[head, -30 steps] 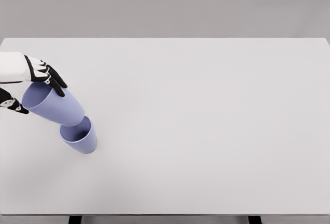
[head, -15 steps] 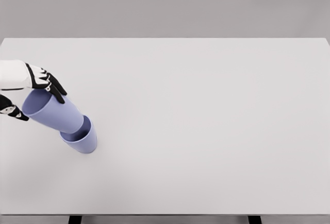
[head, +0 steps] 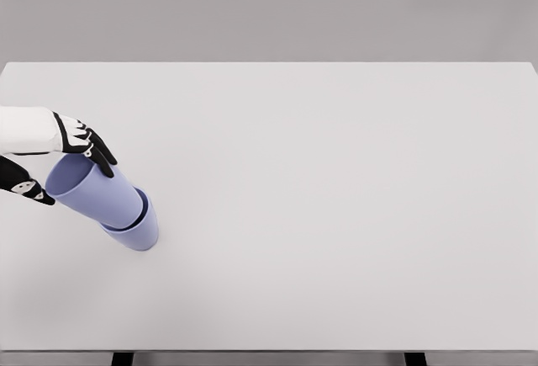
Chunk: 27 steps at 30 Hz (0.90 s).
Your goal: Place the right cup on the left cup with left arm
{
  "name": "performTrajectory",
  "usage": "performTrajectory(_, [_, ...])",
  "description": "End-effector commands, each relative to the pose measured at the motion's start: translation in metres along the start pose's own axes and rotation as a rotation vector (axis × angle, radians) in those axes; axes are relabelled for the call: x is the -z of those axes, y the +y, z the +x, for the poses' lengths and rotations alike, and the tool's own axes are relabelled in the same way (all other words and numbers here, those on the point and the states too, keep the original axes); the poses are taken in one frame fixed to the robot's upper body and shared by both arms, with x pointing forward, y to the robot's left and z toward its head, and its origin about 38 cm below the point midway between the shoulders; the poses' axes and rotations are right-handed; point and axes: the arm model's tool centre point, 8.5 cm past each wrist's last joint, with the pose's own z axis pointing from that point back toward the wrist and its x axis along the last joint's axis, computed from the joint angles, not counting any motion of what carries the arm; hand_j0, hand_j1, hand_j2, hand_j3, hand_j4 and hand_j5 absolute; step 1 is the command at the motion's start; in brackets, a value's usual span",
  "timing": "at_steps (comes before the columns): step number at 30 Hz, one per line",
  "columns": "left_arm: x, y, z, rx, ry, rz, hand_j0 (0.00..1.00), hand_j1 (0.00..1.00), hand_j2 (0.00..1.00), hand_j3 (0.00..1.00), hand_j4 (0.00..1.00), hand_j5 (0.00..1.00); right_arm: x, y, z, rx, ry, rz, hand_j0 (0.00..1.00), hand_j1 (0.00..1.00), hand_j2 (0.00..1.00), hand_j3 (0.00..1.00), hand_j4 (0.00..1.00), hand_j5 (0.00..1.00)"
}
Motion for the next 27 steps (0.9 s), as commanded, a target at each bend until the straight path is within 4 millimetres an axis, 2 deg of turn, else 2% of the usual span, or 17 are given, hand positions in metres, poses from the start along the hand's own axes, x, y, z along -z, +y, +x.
performTrajectory(1, [-0.0002,0.0009,0.0001,-0.005,-0.001,0.005,0.71,0.71,0.71,0.71,0.71,0.71,0.0000,0.0000,0.0001,0.000,-0.001,0.000,1.00,1.00,1.00,1.00,1.00,1.00])
performTrajectory(11, [0.0059,0.0011,0.0002,-0.005,-0.014,0.002,0.71,0.71,0.71,0.71,0.71,0.71,0.0000,0.0000,-0.0001,0.000,0.001,0.000,1.00,1.00,1.00,1.00,1.00,1.00])
performTrajectory(27, [0.0047,0.0013,-0.0012,-0.006,-0.005,0.002,0.71,0.71,0.71,0.71,0.71,0.71,0.0000,0.0000,0.0001,0.000,-0.001,0.000,1.00,1.00,1.00,1.00,1.00,1.00])
